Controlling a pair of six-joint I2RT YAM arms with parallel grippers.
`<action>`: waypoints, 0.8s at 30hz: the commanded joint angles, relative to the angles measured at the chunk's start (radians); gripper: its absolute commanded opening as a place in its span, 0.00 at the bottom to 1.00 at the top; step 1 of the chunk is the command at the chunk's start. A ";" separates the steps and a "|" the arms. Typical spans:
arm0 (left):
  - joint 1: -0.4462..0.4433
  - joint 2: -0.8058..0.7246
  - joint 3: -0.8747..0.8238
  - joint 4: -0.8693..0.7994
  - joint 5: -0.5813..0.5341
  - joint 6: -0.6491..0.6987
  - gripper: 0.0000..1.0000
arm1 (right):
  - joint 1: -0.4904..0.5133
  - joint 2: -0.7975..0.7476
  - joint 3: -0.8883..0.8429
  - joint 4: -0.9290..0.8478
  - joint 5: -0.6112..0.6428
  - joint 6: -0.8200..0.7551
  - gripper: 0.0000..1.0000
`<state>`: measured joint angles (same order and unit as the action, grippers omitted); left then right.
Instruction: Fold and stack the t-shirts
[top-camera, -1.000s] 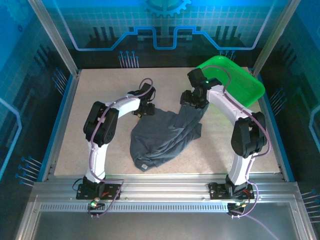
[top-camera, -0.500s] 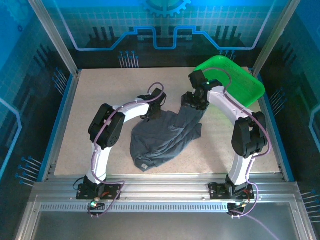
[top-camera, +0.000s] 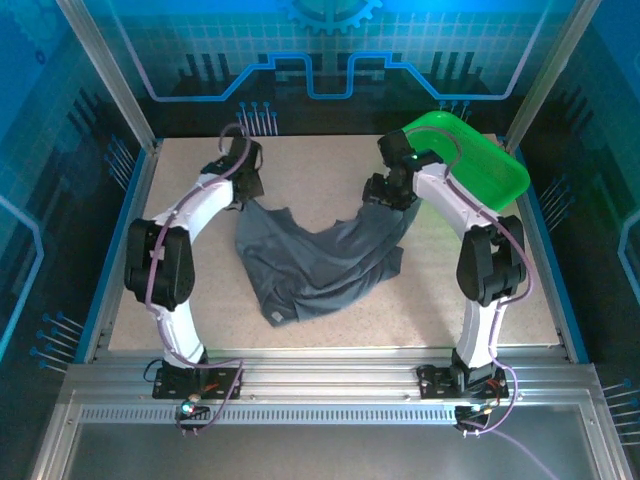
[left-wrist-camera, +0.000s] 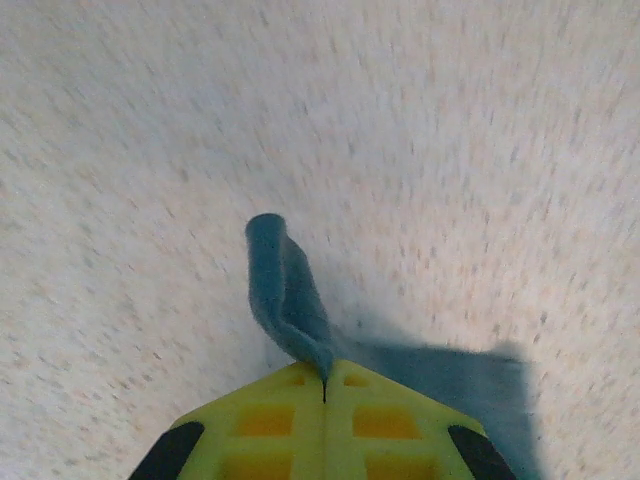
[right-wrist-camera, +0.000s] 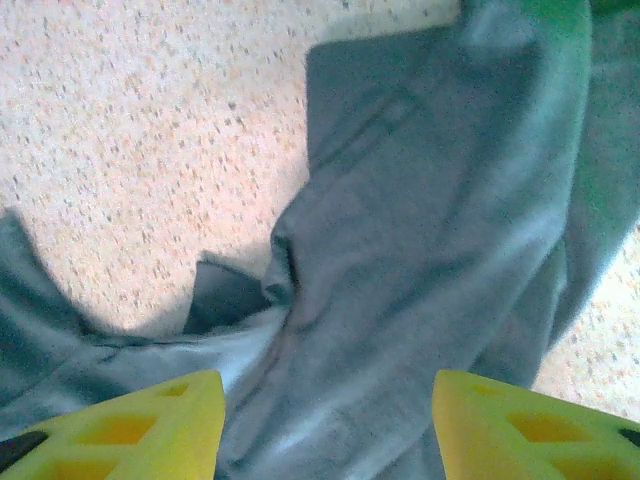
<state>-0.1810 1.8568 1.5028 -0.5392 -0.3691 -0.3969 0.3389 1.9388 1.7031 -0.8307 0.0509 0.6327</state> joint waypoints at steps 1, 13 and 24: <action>0.015 -0.057 0.037 0.018 -0.042 -0.004 0.00 | -0.023 0.057 0.068 -0.038 -0.004 0.045 0.56; 0.166 -0.214 -0.006 0.015 -0.200 -0.119 0.00 | -0.031 0.222 0.243 -0.081 0.146 0.264 0.54; 0.181 -0.300 -0.172 0.072 -0.161 -0.104 0.00 | -0.065 0.473 0.551 -0.157 0.158 0.284 0.55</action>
<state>-0.0029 1.6100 1.3666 -0.4892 -0.5228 -0.4923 0.2909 2.3573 2.1826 -0.9447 0.1955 0.9058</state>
